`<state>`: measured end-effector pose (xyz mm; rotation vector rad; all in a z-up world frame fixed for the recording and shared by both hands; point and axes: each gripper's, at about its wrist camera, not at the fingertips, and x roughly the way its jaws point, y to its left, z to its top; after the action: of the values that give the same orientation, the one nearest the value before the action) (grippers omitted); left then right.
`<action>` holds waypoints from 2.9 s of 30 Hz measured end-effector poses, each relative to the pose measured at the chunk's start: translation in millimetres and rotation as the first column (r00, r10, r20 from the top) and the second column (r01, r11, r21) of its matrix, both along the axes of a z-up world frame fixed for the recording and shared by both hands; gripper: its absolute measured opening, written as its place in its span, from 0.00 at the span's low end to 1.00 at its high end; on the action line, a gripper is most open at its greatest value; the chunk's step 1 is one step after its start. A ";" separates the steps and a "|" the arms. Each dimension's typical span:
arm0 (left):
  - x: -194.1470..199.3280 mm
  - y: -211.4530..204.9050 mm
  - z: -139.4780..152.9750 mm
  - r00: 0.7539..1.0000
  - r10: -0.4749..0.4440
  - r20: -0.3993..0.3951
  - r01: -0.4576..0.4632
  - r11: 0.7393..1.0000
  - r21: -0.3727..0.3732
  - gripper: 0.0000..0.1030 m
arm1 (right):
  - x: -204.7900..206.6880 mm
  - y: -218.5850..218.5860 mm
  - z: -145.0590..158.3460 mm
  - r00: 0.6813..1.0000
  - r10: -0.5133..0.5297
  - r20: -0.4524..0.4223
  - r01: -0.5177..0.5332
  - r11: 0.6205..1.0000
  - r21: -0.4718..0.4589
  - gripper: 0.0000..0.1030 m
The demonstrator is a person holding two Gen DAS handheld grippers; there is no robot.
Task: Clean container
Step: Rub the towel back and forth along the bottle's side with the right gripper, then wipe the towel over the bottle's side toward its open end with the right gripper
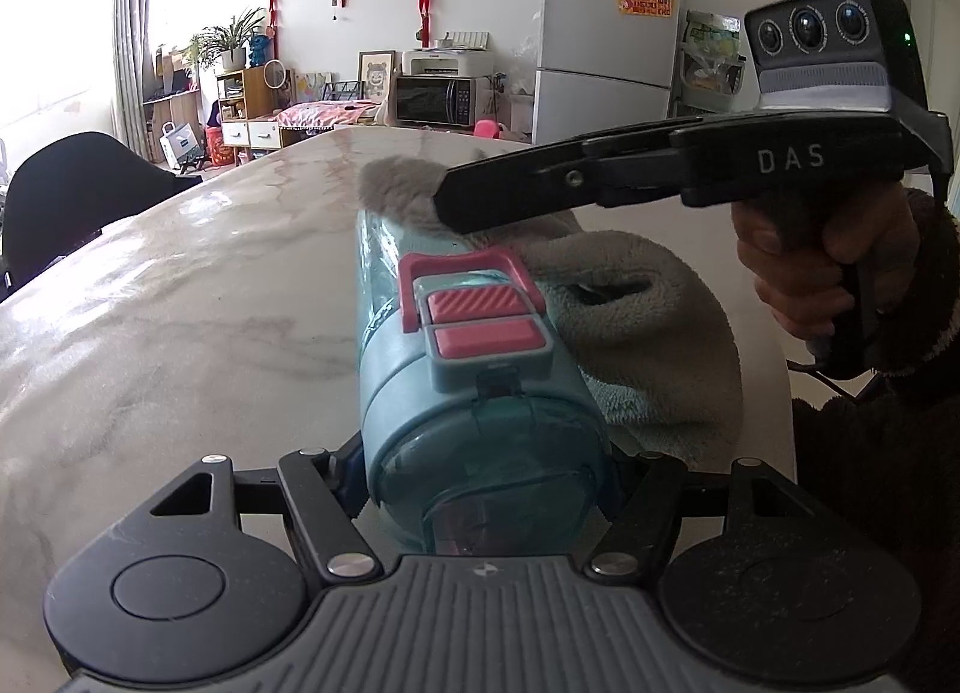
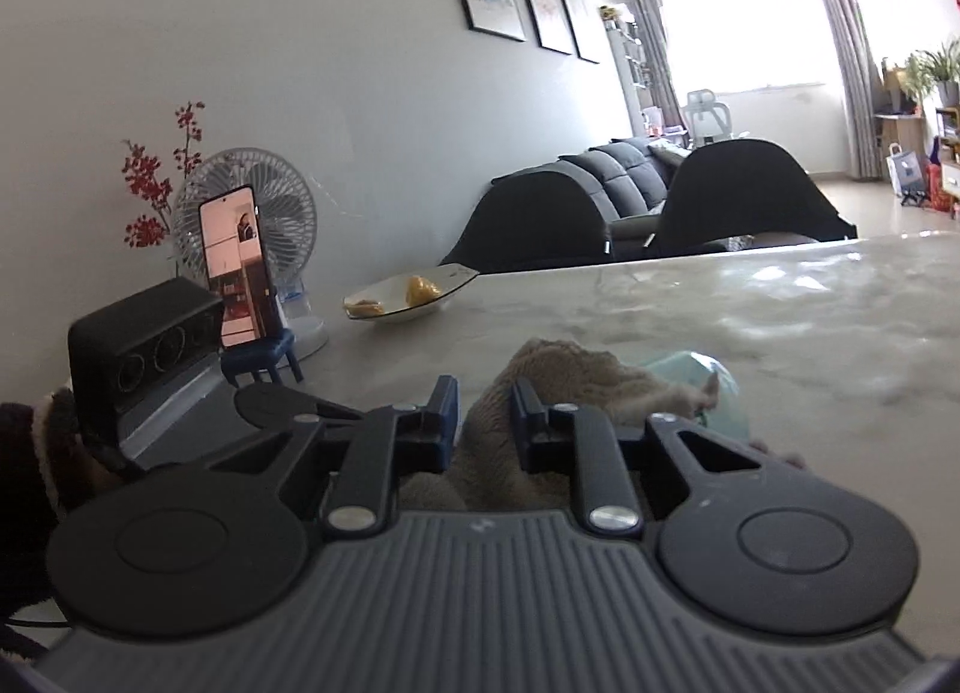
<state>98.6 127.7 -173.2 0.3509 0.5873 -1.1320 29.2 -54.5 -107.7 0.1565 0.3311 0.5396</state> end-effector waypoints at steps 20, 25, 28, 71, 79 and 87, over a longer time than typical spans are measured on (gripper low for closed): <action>-1.2 0.1 -2.1 1.000 -0.005 -0.009 0.005 1.000 -0.005 0.69 | 27.4 -17.6 -4.3 0.991 -0.131 0.025 0.131 0.991 -0.012 0.17; -3.4 -1.9 -2.4 1.000 -0.008 -0.009 0.008 1.000 -0.004 0.70 | 23.5 -19.5 -3.2 0.986 -0.164 0.035 0.165 0.986 -0.034 0.17; -3.8 -1.5 -2.0 1.000 -0.009 -0.014 0.009 1.000 -0.008 0.70 | 22.0 -16.7 -1.6 0.983 -0.178 0.043 0.180 0.982 -0.054 0.18; -10.6 -3.8 0.1 1.000 0.001 0.001 -0.001 1.000 0.006 0.69 | 14.4 -11.5 -2.7 0.993 -0.120 -0.014 0.120 0.992 0.024 0.07; -14.6 -1.8 0.4 1.000 0.010 0.014 -0.010 1.000 0.015 0.70 | 22.8 -21.6 0.5 0.979 -0.199 -0.044 0.200 0.979 0.023 0.07; -13.2 0.9 1.9 1.000 0.011 0.015 -0.011 1.000 0.016 0.70 | 24.5 -26.5 2.5 0.965 -0.256 -0.052 0.256 0.967 -0.001 0.07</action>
<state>85.5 128.7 -171.3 0.3693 0.5846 -1.1136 53.7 -80.9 -105.2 0.2152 0.3534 0.2807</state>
